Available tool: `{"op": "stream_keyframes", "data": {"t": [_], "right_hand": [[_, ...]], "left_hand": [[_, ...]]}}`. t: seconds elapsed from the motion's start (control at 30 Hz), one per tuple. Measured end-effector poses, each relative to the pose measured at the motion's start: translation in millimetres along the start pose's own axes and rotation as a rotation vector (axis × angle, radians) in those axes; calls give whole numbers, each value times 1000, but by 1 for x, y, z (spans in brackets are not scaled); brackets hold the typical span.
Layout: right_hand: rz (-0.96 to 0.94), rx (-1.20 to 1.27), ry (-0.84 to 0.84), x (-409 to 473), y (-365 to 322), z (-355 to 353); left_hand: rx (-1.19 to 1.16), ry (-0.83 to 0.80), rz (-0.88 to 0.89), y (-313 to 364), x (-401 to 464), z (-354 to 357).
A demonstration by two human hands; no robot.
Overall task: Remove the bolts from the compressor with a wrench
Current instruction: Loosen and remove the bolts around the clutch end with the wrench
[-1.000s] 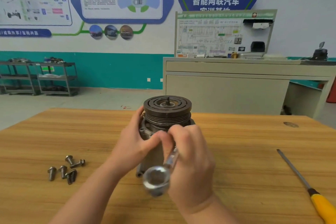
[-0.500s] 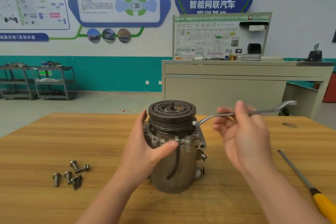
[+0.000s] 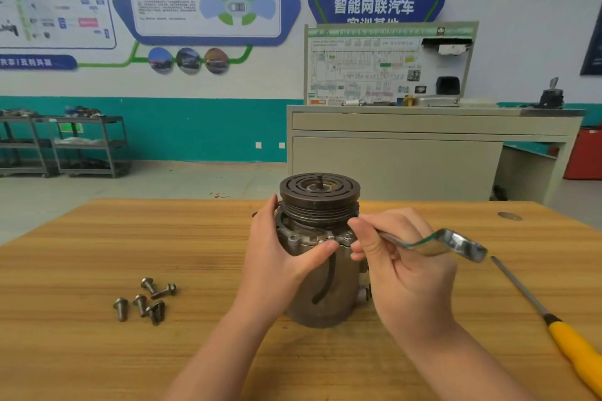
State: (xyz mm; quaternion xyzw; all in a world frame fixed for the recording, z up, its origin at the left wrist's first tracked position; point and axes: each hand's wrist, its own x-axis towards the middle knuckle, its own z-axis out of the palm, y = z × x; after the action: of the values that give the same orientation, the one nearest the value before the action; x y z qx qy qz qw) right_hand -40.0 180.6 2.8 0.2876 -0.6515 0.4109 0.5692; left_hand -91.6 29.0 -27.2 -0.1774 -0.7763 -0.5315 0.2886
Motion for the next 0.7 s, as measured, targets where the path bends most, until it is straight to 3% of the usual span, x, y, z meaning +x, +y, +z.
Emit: {"op": "stream_keyframes", "data": {"t": [0.27,0.37,0.5,0.6,0.7], "right_hand": [[-279,-350,-176,3,-13,17],[-233,-339,-97,-6,-15,19],[310,239,237,-9,-15,13],[826,520,485,12,3,7],[1270,771,452,34,26,-2]], "left_hand": [[-59,-24,-11,-3,2,1],[46,19,2,0,0,1],[60,18,-4,0,-4,0],[49,14,4,0,-3,1],[44,6,1,-1,-4,1]]}}
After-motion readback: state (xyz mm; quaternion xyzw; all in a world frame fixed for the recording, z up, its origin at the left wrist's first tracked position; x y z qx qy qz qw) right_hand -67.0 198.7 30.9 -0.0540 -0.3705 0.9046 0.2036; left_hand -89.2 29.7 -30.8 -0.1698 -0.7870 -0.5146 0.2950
